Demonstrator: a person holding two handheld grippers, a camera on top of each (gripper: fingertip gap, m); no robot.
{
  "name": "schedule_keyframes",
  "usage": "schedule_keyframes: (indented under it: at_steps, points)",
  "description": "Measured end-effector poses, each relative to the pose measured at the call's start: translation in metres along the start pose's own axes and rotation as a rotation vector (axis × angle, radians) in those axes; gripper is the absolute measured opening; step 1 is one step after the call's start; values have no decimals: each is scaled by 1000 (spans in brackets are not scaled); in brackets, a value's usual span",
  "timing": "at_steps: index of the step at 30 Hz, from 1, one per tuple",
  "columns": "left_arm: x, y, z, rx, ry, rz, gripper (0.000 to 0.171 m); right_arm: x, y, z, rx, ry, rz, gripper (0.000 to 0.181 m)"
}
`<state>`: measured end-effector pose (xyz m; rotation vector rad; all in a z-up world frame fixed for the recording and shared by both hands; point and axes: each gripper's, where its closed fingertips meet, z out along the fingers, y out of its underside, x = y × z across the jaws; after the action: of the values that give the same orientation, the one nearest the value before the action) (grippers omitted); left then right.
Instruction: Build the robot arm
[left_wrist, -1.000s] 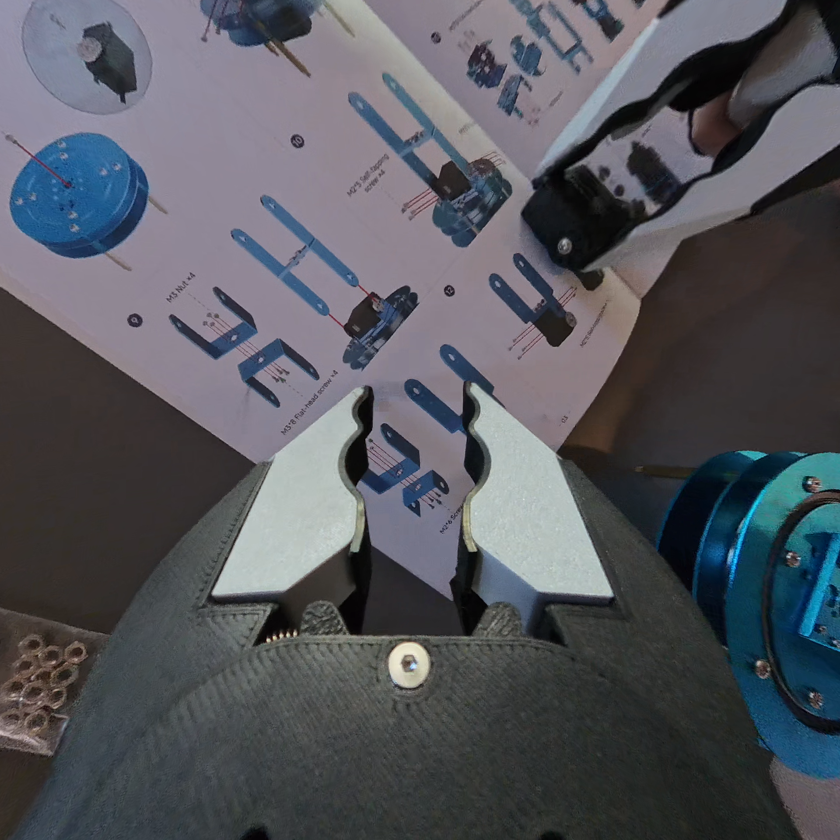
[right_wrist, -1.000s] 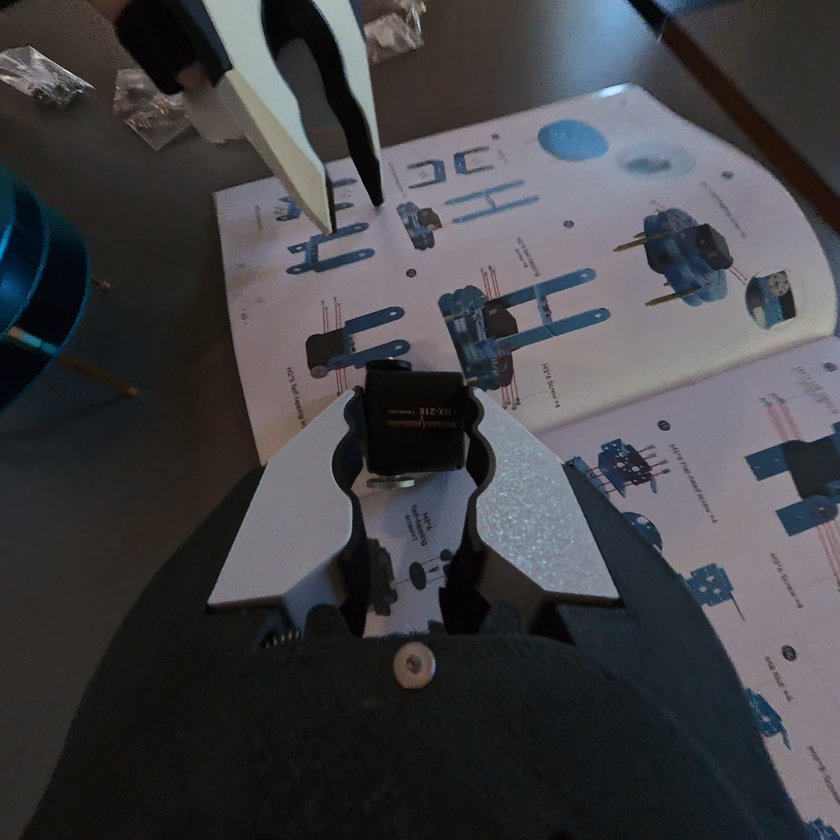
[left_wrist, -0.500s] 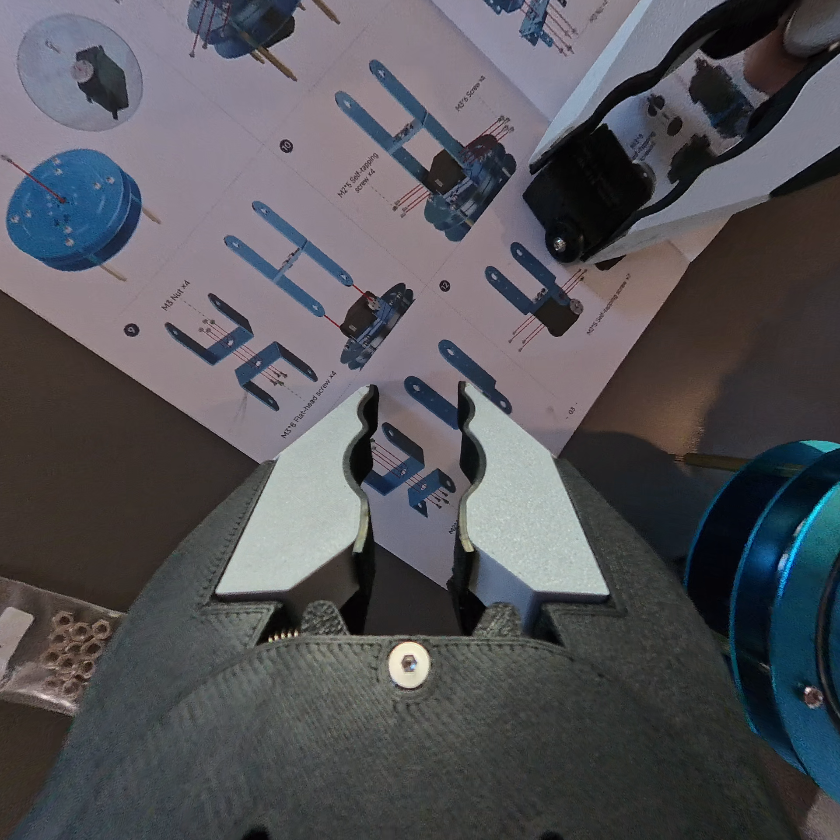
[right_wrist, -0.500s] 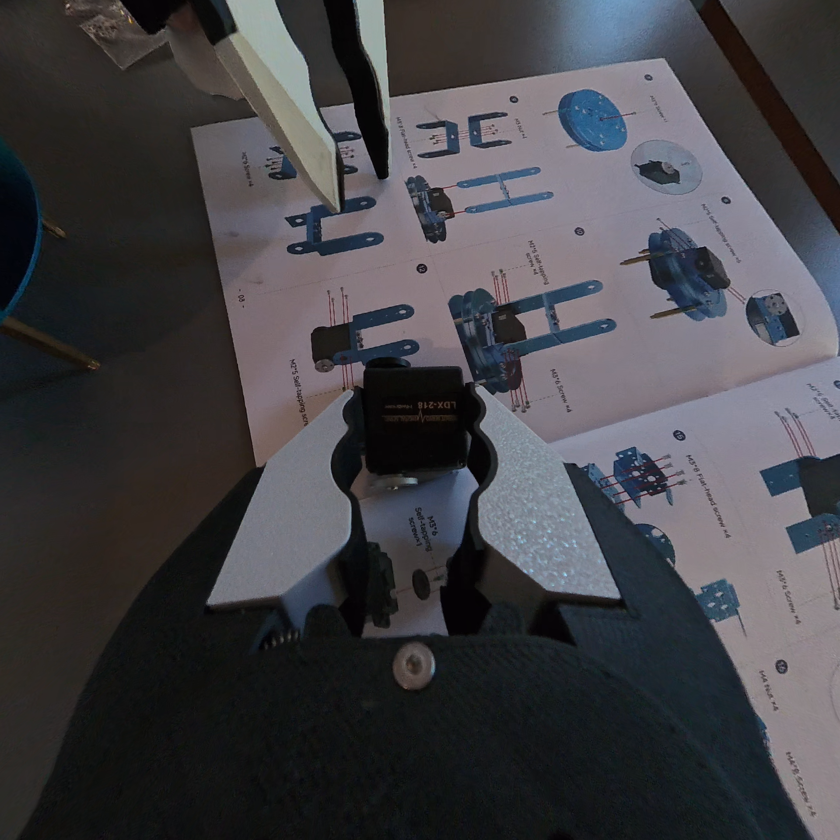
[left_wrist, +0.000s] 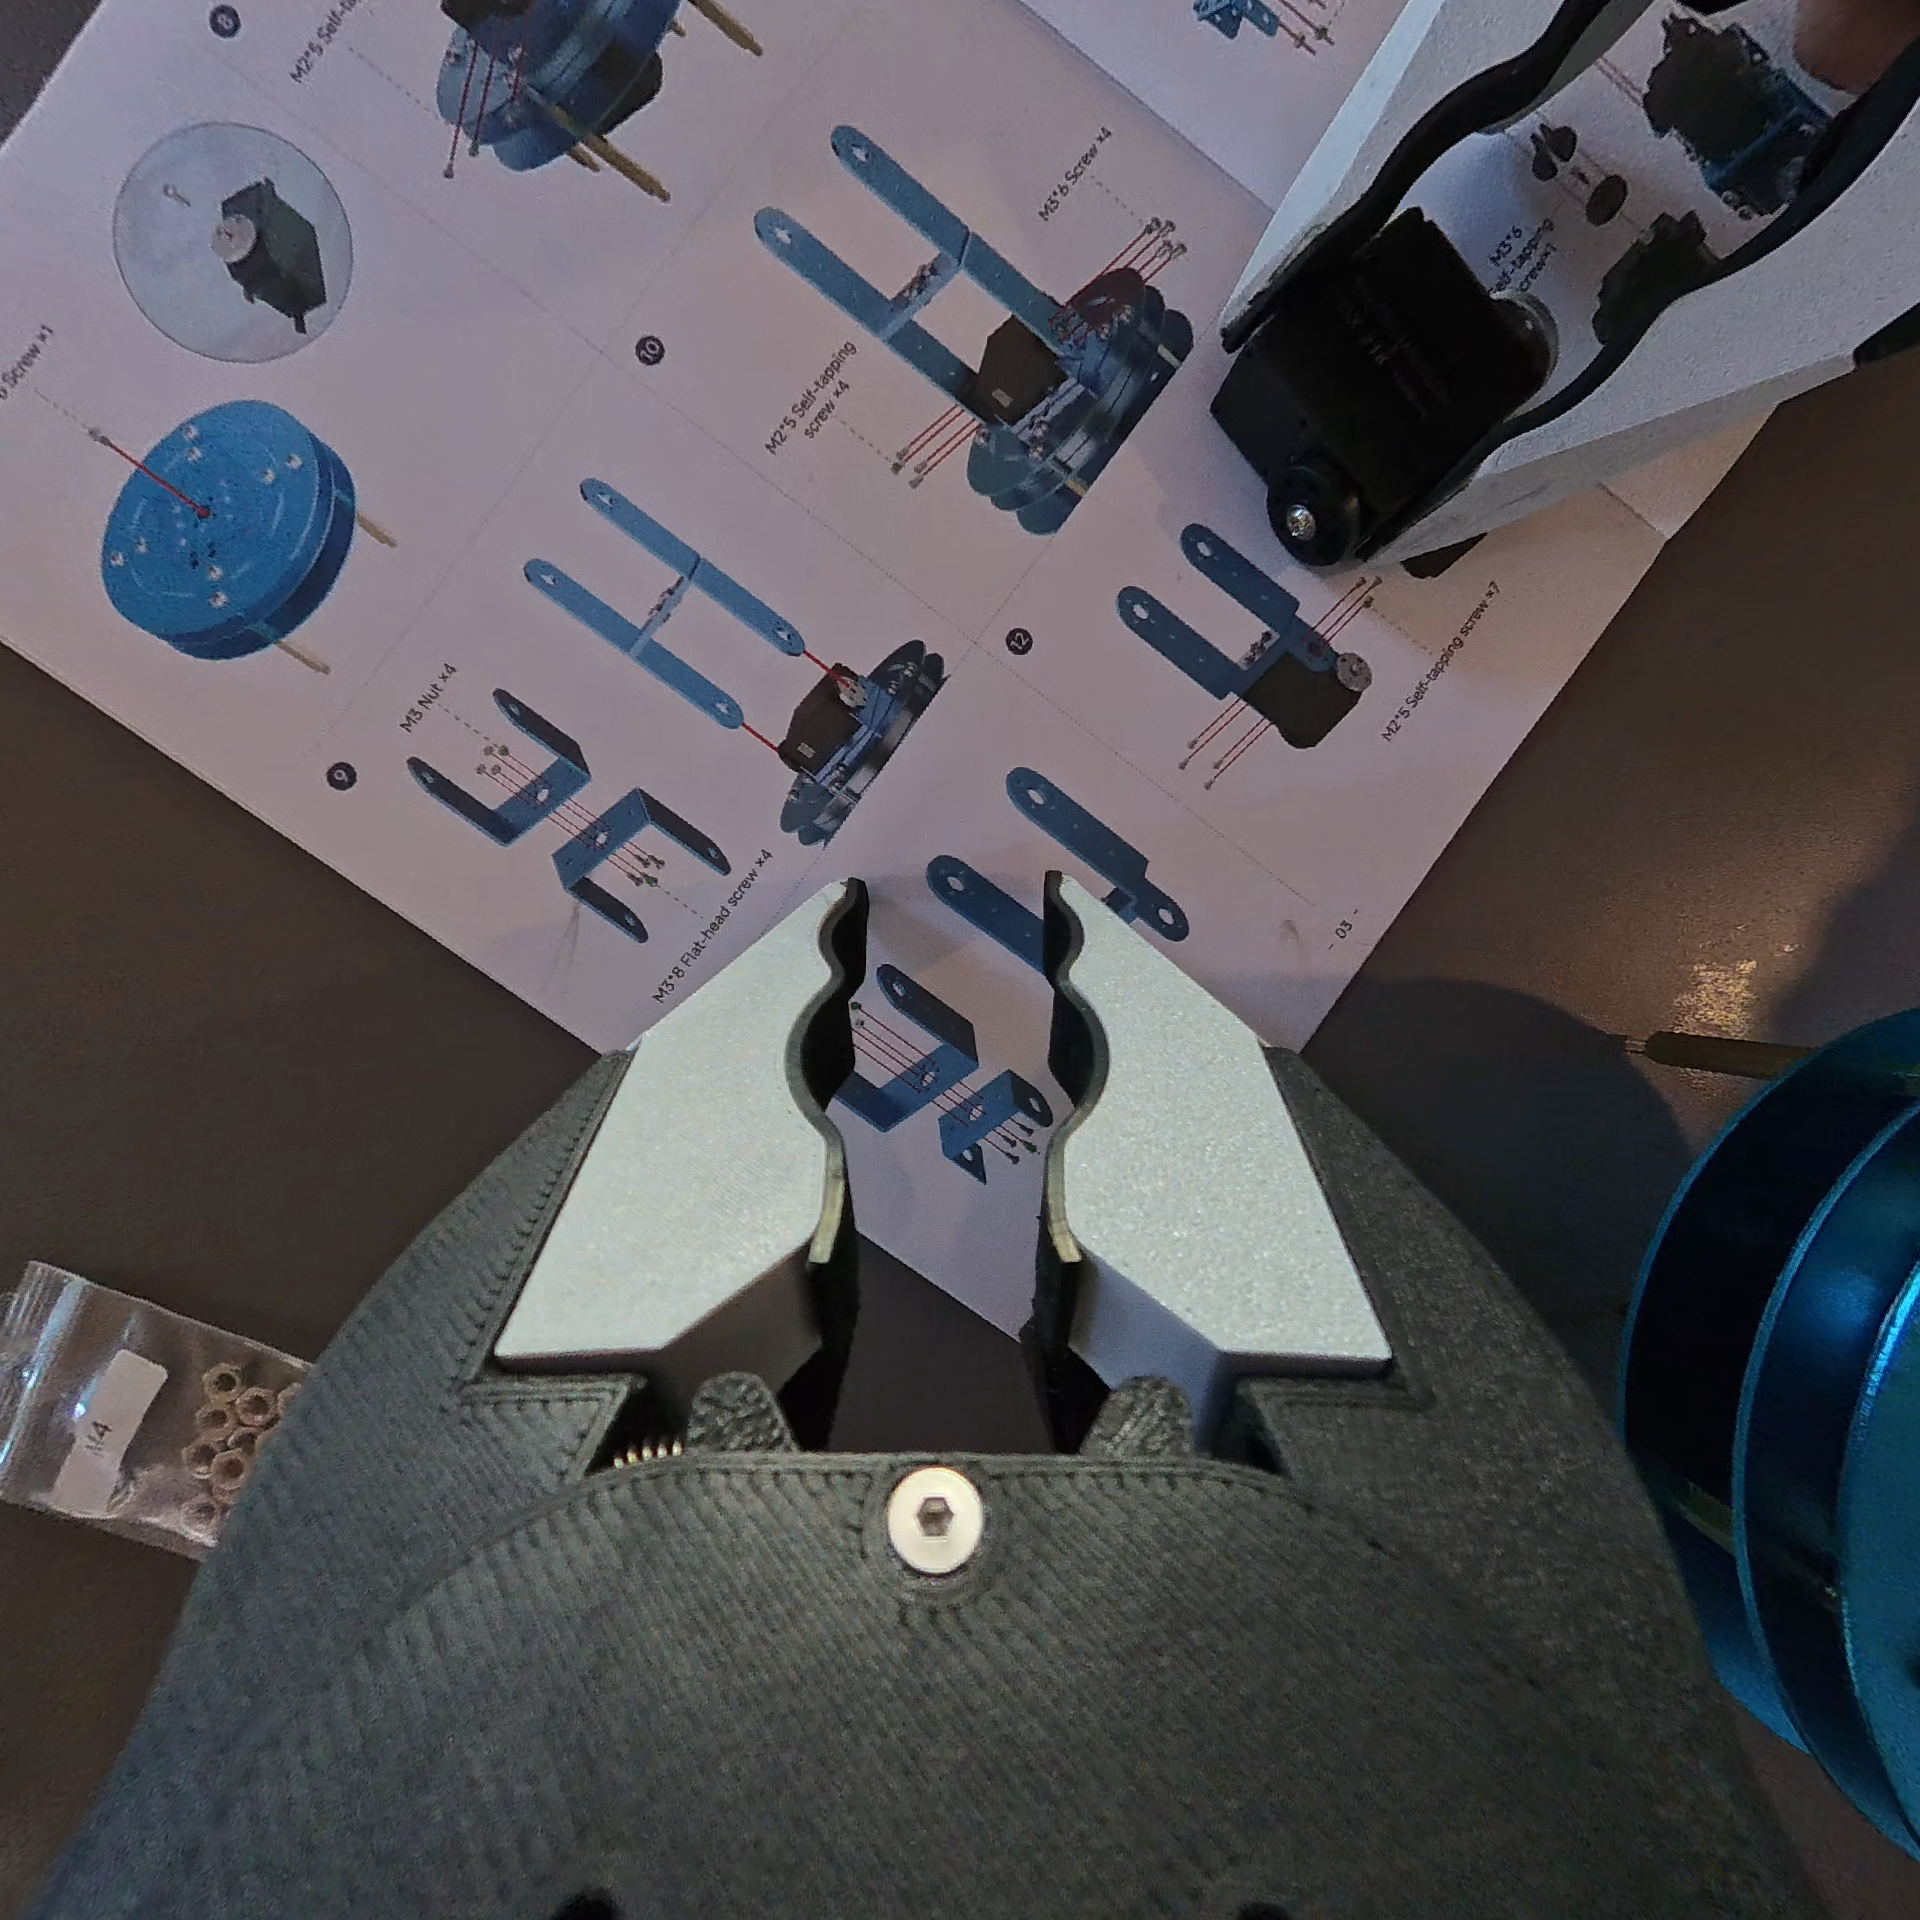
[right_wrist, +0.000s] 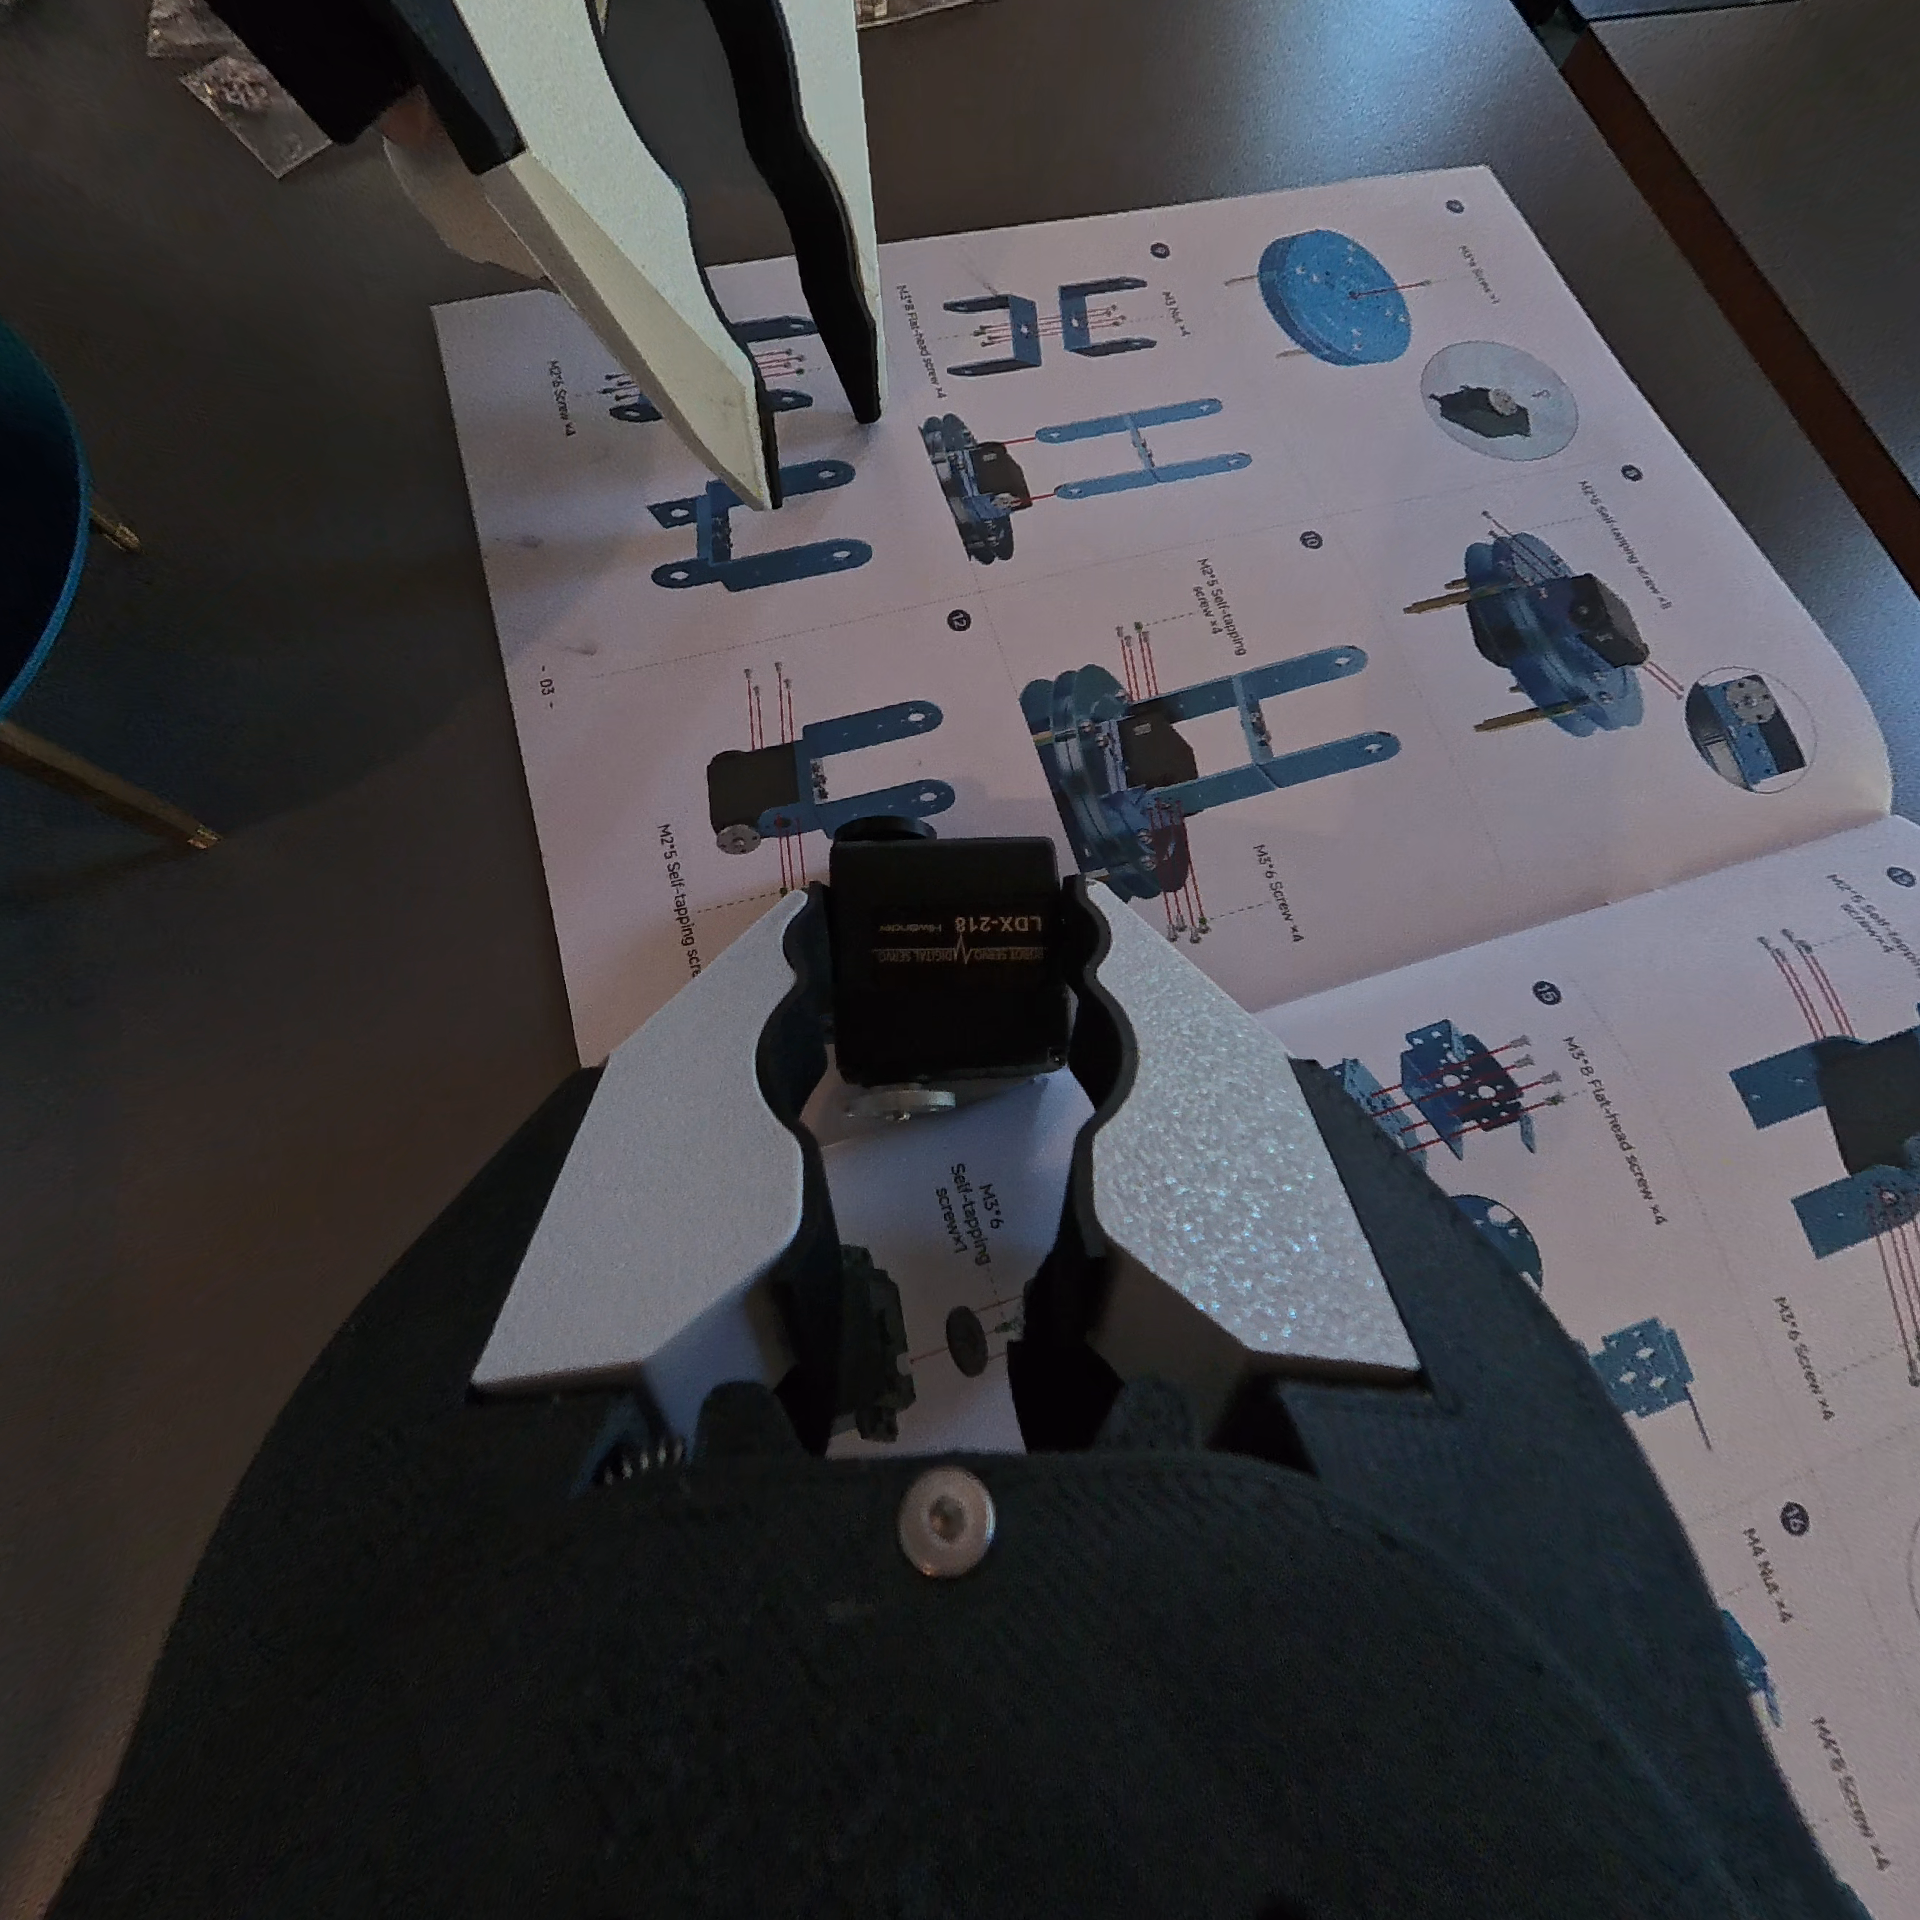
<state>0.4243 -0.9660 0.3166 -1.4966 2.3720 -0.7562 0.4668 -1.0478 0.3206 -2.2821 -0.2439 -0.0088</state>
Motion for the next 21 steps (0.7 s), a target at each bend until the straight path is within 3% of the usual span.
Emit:
schedule_keyframes:
  at_steps: [21]
  points:
    - [0, 1, 1, -16, -58, 52, 34, 0, -1, 0, 46, 10, -2, 44]
